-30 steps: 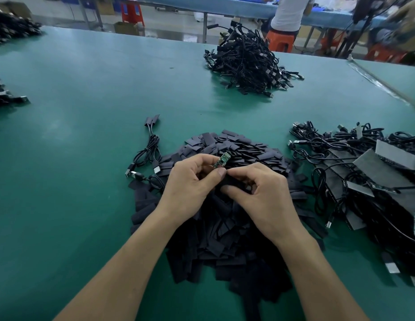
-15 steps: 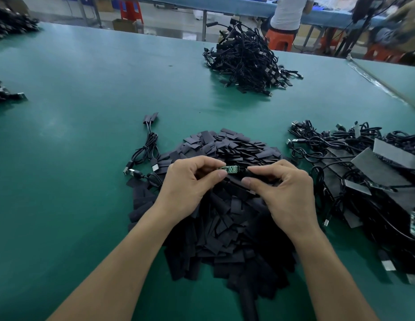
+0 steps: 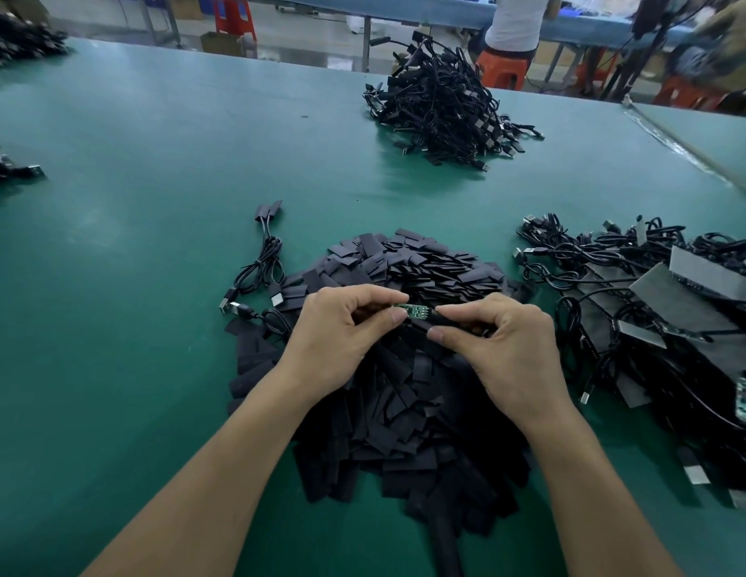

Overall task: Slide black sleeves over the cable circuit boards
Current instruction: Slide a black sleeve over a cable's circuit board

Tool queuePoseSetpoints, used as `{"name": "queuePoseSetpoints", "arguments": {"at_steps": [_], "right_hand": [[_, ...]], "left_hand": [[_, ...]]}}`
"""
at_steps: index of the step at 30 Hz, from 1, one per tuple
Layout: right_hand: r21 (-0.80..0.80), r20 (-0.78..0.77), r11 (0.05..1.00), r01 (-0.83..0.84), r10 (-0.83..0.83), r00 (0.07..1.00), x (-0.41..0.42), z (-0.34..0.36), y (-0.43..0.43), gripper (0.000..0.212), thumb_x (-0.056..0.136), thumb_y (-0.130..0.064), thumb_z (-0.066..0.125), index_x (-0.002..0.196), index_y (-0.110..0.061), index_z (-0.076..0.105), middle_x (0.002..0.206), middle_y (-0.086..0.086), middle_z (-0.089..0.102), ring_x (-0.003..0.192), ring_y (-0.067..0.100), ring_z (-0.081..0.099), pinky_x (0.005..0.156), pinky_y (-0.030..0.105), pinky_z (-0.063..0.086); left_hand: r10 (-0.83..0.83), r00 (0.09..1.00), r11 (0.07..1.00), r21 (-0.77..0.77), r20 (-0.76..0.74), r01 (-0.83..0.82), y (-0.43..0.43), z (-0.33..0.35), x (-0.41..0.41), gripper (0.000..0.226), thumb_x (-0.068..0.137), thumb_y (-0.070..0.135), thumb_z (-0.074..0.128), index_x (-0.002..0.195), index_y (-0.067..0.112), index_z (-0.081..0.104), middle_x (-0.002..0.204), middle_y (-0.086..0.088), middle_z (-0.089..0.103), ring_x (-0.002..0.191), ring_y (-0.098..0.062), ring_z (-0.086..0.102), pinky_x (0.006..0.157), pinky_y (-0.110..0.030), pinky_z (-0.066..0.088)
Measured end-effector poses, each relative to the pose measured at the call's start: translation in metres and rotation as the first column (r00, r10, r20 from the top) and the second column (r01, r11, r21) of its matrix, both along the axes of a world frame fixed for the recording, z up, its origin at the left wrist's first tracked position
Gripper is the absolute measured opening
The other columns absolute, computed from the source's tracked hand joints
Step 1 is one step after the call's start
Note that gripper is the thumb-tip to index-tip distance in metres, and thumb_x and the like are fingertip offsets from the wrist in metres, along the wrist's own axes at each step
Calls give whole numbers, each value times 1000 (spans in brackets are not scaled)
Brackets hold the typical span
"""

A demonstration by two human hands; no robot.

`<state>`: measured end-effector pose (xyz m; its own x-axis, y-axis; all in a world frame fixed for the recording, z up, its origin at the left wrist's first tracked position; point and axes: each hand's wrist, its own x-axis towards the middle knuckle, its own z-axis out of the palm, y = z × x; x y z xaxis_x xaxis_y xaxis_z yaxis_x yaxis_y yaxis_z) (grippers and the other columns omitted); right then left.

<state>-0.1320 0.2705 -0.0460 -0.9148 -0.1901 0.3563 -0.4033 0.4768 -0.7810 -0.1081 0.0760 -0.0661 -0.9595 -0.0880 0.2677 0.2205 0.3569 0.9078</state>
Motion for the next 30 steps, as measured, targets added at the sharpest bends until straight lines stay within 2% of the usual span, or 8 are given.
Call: {"name": "queuePoseSetpoints", "arguments": {"at_steps": [5,10,15,19,21,25,27,30], "right_hand": [[-7,10,1000,15,-15,1000,0,0,1,40,64,-16,91,100,-23,78,84,-15,70,77,-7,64,72,4,45],[57,-16,998,1,0,1000,0,2,3,28,65,-17,91,88,-26,78,82,-12,70,78,-1,64,71,5,43],[146,-39,989,0,6,999,0,2,2,26,67,-16,90,90,-21,80,78,-10,65,75,5,62,72,15,46],[217,-51,976,-32,44,998,2,5,-1,30,69,-20,89,96,-19,79,83,-8,66,84,11,63,79,27,52],[219,-57,975,-41,54,997,2,7,-1,30,69,-22,89,97,-21,79,85,-10,67,85,8,63,80,24,52],[120,-55,992,-37,43,998,2,7,0,32,70,-22,88,101,-22,78,90,-14,70,87,-3,64,78,6,45],[121,-80,992,-35,45,996,2,7,-1,32,72,-20,87,103,-20,78,92,-13,71,89,-3,65,81,5,44],[145,-94,989,-31,45,995,2,6,-1,30,72,-16,87,100,-18,79,88,-10,70,86,1,65,80,11,47]], "left_hand": [[0,1000,998,-57,1,0,0,-1,-1,17,88,18,76,103,27,79,82,18,75,76,5,67,73,-9,48],[7,1000,997,-72,2,-6,1,1,0,18,87,17,76,103,25,79,82,20,73,75,9,66,72,-7,45],[-3,1000,996,-90,13,4,2,0,0,18,88,18,75,105,25,78,84,21,73,77,9,66,73,-7,46],[0,1000,997,-83,9,1,0,-1,-2,19,89,18,74,106,26,77,89,19,74,82,7,68,77,-10,49],[9,1000,996,-84,12,-8,-1,-1,-2,18,90,19,74,106,26,77,89,19,74,83,7,68,78,-11,50],[20,1000,998,-57,16,-19,-2,-1,-3,16,91,20,73,105,26,77,89,16,76,85,3,70,80,-16,53],[11,1000,999,-34,28,-10,-3,-1,-3,15,91,20,73,104,28,77,88,15,76,84,1,70,79,-17,54],[-15,999,1000,-24,45,16,-2,-2,-3,15,90,20,74,100,31,77,86,14,76,82,-3,71,78,-19,55]]}}
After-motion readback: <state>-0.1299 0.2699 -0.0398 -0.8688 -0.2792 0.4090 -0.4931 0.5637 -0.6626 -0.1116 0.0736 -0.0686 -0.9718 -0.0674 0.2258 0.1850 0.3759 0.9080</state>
